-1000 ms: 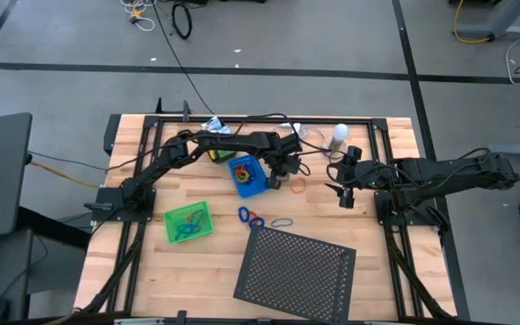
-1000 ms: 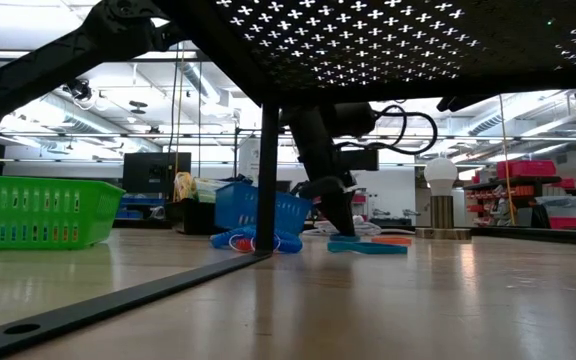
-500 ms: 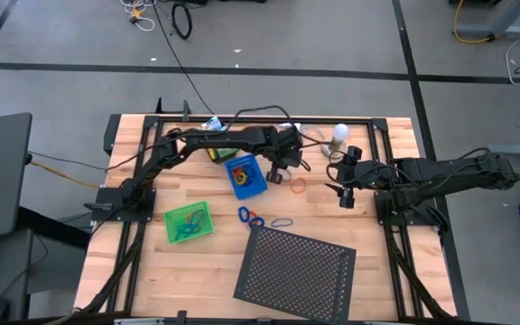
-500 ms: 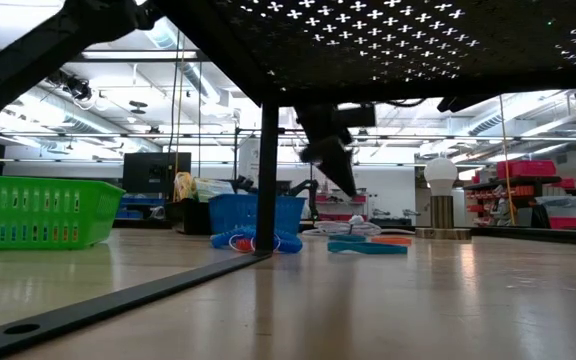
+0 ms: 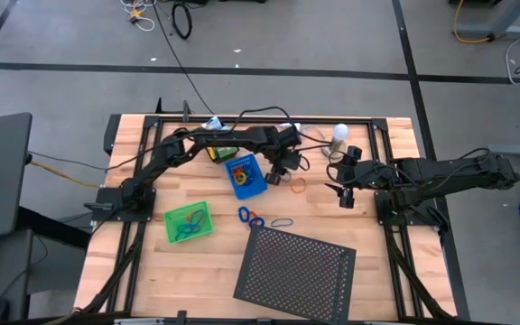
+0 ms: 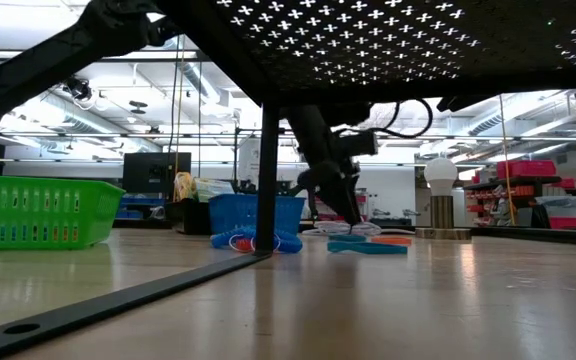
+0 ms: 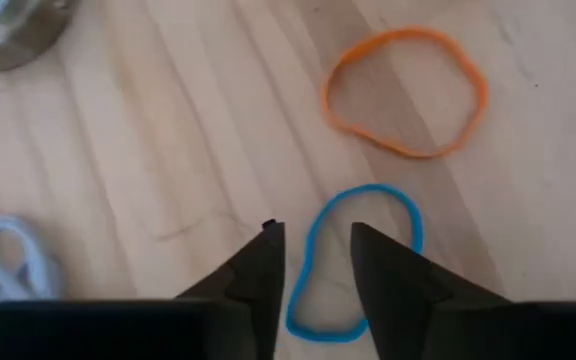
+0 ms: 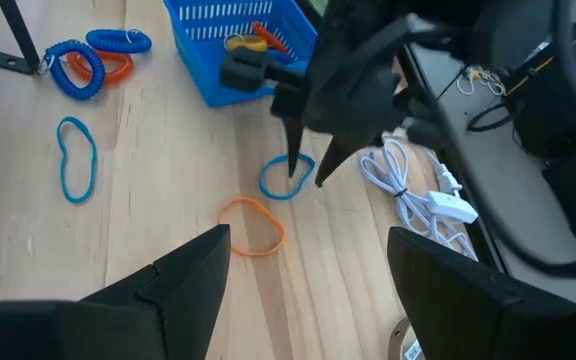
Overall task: Pick & Place Office Desk Supplies
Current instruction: Put the top blue rubber band into the green bin
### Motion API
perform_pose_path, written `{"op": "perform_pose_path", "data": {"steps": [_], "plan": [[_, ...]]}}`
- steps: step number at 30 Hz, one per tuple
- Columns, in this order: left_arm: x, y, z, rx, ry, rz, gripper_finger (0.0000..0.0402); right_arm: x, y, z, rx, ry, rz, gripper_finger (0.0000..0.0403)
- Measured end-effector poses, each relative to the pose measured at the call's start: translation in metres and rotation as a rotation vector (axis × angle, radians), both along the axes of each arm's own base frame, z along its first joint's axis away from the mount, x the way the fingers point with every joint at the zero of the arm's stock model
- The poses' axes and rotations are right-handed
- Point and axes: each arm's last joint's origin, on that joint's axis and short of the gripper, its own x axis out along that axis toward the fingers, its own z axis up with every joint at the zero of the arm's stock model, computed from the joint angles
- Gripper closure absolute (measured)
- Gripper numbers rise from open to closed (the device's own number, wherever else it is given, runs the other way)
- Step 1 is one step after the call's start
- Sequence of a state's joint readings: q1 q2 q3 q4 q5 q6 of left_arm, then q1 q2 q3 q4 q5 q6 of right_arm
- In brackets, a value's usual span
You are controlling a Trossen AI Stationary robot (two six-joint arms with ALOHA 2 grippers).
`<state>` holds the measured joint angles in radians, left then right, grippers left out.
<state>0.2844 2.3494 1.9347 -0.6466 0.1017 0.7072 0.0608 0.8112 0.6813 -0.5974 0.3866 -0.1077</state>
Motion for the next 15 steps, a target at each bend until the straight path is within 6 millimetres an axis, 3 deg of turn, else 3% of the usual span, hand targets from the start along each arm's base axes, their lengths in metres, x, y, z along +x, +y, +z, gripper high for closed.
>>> {"op": "perform_pose_path", "data": {"steps": [8,15], "plan": [[0.003,0.001,-0.019,0.029,0.036,-0.014,0.0258,0.000,0.000,0.000,-0.003,-0.001,0.003,0.0124],[0.004,0.003,-0.018,0.094,0.038,0.023,0.0267,0.000,0.000,0.000,-0.002,-0.001,0.002,0.0124]]}}
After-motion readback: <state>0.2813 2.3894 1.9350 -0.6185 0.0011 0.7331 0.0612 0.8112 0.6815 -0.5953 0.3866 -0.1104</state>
